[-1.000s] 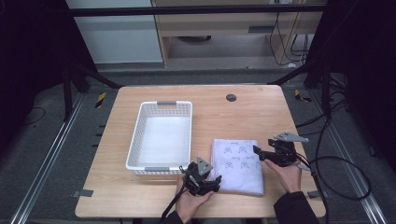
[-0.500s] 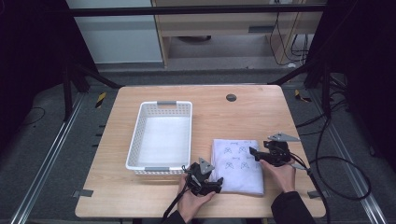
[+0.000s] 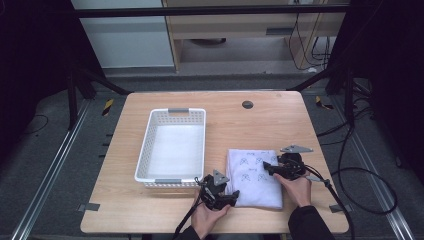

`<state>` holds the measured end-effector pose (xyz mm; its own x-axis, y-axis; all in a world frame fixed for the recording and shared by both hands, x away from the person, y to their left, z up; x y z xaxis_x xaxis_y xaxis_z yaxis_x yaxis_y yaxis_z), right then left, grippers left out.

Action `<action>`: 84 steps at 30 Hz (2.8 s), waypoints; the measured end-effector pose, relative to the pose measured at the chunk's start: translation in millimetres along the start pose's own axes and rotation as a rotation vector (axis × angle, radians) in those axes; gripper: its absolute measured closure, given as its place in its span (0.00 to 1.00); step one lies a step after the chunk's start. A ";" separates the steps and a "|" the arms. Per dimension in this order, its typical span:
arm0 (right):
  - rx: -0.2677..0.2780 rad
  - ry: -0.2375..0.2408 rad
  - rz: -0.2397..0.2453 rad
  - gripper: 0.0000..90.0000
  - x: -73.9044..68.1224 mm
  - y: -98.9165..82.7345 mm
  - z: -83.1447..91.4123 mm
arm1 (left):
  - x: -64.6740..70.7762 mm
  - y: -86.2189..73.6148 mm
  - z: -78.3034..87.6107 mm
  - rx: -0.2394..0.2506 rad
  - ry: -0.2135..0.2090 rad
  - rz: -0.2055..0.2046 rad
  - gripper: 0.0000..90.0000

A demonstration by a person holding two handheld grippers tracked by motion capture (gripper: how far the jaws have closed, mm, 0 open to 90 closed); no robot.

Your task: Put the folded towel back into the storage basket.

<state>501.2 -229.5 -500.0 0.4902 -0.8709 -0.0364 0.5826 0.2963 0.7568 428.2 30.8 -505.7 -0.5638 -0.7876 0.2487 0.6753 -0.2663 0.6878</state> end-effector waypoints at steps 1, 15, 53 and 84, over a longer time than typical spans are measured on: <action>-0.007 0.001 0.002 0.38 -0.3 -1.2 -1.3 | 0.7 -0.1 -0.1 -0.001 -0.001 0.003 0.49; -0.027 0.054 -0.077 0.51 1.3 -5.1 -4.9 | 6.2 -0.7 -0.4 -0.004 -0.030 0.012 0.72; 0.159 0.087 -0.039 0.79 -15.7 27.8 39.8 | 11.6 23.1 50.2 0.143 -0.036 -0.060 0.83; 0.297 0.055 0.006 0.79 -33.4 76.4 71.1 | 7.7 57.5 96.1 0.239 0.009 -0.115 0.83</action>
<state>483.3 -205.6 -394.5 0.5324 -0.8444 -0.0601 0.3683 0.1671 0.9146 417.0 62.9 -398.7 -0.6255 -0.7649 0.1537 0.4748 -0.2169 0.8530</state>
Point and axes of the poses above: each handheld gripper's, and its own axes: z roughly backward along the jaws, y roughly out of its top, x roughly to its right, the point moved 1 cm from there along -z, roughly forward along the jaws, and after that the axes turned 7 degrees about z, right-handed, at the moved point
